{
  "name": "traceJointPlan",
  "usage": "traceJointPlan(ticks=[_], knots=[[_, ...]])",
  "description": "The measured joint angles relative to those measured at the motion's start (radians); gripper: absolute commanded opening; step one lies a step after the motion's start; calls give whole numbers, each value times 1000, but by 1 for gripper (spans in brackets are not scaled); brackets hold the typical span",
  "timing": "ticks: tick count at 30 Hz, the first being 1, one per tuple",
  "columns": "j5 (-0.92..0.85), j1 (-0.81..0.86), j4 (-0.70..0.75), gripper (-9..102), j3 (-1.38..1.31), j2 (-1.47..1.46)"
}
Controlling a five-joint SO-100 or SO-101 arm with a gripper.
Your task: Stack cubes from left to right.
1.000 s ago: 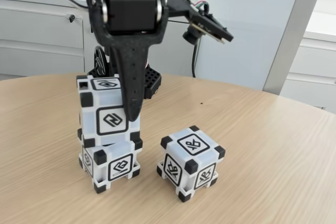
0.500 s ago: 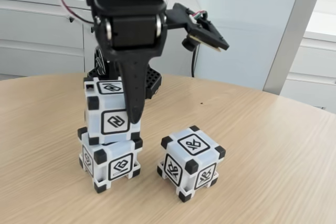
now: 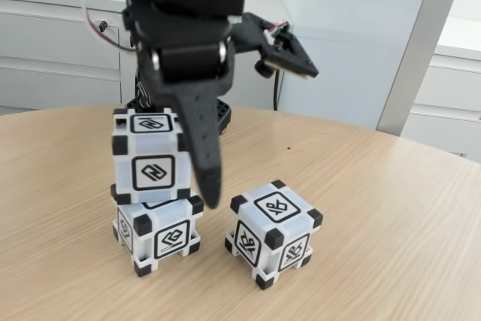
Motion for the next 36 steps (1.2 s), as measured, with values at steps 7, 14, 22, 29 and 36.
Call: traceJointPlan(ticks=[7, 14, 22, 29, 36], knots=[[-6, -14, 0, 55, -29, 117], [-67, -14, 0, 55, -126, 176], [-172, -133, 0, 56, -161, 176], [-213, -281, 0, 58, -161, 176], [-193, -331, 0, 54, -161, 98]])
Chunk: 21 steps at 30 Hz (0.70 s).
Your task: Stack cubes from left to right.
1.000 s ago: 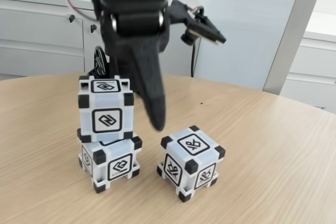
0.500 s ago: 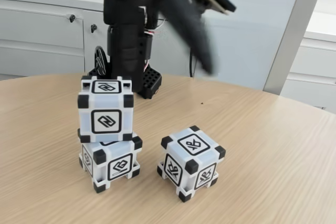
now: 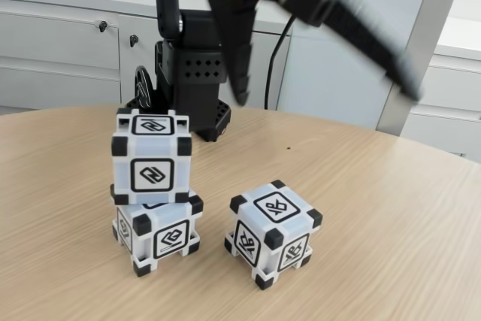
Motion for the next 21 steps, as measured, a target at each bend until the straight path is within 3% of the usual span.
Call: traceJointPlan(ticks=[5, 13, 21], knots=[[-11, -8, -9, 44, 0, -129], [3, -14, -153, 35, 0, -229], [35, -8, -221, 42, 0, -279]])
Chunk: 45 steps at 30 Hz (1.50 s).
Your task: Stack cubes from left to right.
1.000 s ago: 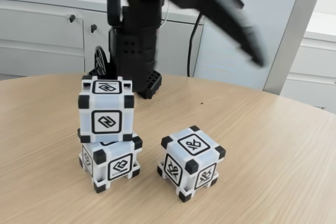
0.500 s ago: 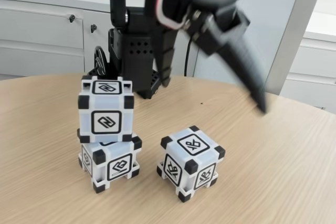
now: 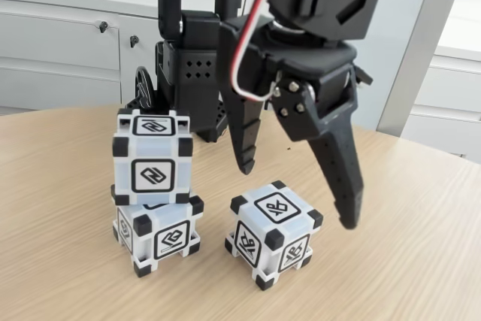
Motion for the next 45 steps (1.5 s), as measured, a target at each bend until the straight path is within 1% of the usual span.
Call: traceJointPlan(ticks=[4, 14, 24, 29, 34, 38, 42, 45], knots=[[26, -3, -2, 43, 0, -2], [175, -3, -2, 43, 0, -2], [183, -3, -2, 43, 0, -74], [176, -2, -2, 38, 0, -84], [169, -2, -3, 37, 0, -144], [164, -2, -38, 35, 0, -170], [164, -3, -81, 26, -2, -195], [164, -2, -91, 23, -2, -210]])
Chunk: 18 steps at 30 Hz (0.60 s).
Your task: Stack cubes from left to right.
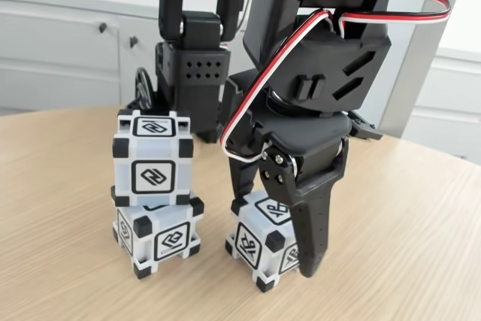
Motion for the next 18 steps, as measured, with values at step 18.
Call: traceJointPlan(ticks=[18], knots=[[9, 0, -5, 0, 2, -2]])
